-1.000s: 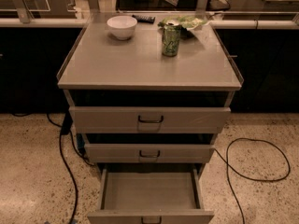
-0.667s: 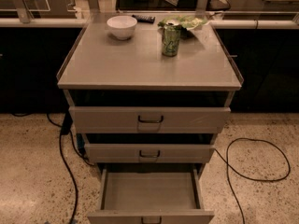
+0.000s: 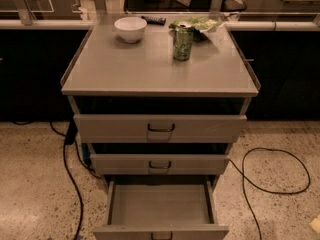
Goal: Close bottom drawer
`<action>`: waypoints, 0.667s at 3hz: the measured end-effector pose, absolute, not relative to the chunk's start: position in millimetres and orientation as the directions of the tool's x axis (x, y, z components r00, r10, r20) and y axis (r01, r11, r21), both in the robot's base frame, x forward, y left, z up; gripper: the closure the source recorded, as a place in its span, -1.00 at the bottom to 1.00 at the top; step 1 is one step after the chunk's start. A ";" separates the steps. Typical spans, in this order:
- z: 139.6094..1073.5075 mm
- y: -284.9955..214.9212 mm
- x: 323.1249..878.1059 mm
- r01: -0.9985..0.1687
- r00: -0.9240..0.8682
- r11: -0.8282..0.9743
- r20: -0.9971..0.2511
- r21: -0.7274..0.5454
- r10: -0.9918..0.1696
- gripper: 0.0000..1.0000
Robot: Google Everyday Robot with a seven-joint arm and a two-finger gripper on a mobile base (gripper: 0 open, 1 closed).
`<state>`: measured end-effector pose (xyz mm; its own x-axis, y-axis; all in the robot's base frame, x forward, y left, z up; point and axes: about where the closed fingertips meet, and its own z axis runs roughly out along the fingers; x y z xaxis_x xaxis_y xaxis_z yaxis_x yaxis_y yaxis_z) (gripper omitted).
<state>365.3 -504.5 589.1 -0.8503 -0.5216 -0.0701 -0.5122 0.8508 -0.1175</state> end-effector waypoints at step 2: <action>548.6 -516.0 375.3 -0.469 -0.878 0.876 -0.055 -0.112 -0.476 -1.00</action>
Offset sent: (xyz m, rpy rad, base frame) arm 0.0077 -0.0092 -0.0283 -0.0041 0.0137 -0.0375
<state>375.3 -516.0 548.6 -0.8776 -0.4763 -0.0553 -0.4685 0.8763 -0.1120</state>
